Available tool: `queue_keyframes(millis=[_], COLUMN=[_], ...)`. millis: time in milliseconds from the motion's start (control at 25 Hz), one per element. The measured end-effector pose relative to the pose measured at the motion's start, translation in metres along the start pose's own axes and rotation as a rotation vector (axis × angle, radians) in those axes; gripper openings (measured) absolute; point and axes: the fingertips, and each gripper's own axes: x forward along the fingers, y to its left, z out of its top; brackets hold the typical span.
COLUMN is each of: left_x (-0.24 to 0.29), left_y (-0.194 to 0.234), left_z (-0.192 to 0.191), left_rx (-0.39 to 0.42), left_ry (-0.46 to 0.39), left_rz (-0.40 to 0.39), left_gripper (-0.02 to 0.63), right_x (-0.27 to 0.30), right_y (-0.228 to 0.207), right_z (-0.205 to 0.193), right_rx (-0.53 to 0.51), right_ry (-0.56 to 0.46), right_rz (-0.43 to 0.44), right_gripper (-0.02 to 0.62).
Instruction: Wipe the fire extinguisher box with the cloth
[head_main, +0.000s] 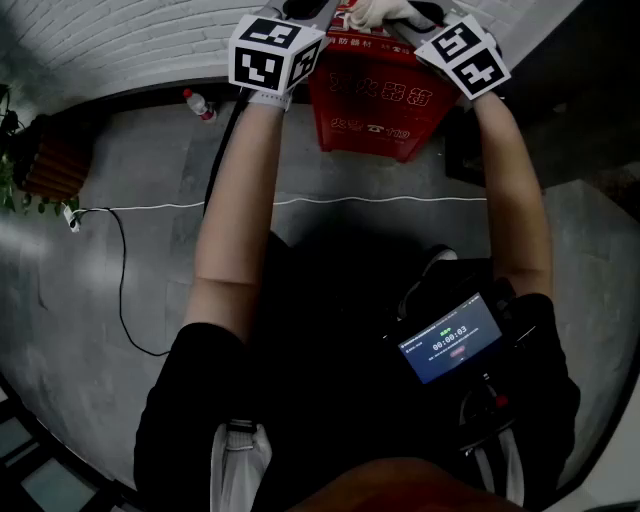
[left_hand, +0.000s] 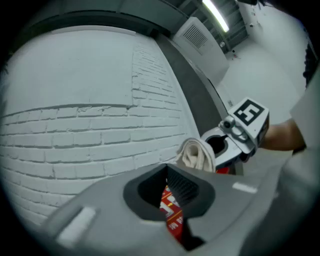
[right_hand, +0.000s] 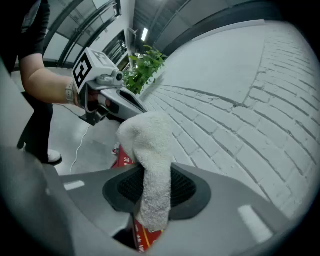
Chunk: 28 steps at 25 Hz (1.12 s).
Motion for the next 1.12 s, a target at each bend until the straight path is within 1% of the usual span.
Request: queue_keyframes(millis=[160,240,400,520,600,880,1000,1120], left_x=[0.013,0.017,0.022,0.026,0.030,0.057,0.070,0.077], left_y=[0.026,0.036,0.060,0.076,0.079,0.089,0.082,0.087], left_z=[-0.009,-0.018,-0.040,-0.052,-0.055,-0.070,-0.086,-0.104], left_rx=[0.007,0.022,0.061,0.047,0.023,-0.001,-0.010,-0.016], left_ry=[0.014,0.032,0.071,0.081,0.077,0.061,0.085,0.128], left_rz=[0.024,0.038,0.071,0.087,0.071,0.055,0.033,0.054], left_gripper=[0.000,0.000,0.000,0.000,0.000,0.000,0.000,0.000], right_x=[0.040,0.060,0.100,0.120,0.128,0.154,0.164,0.175], right_y=[-0.023,-0.027,-0.025,-0.027,-0.029,-0.032,-0.030,-0.025], right_z=[-0.006,-0.008,-0.016,-0.023,-0.024,-0.028,-0.032,-0.036], right_rx=[-0.132,-0.192,-0.260,-0.288,-0.293,-0.342,-0.365,-0.402], right_ry=[0.113,0.163,0.229,0.261,0.272,0.316,0.331,0.341], right_rz=[-0.020,-0.020,-0.001,-0.008,-0.010,0.022,0.043,0.068], right_gripper=[0.115,0.114,0.114,0.115,0.114,0.114,0.114,0.110])
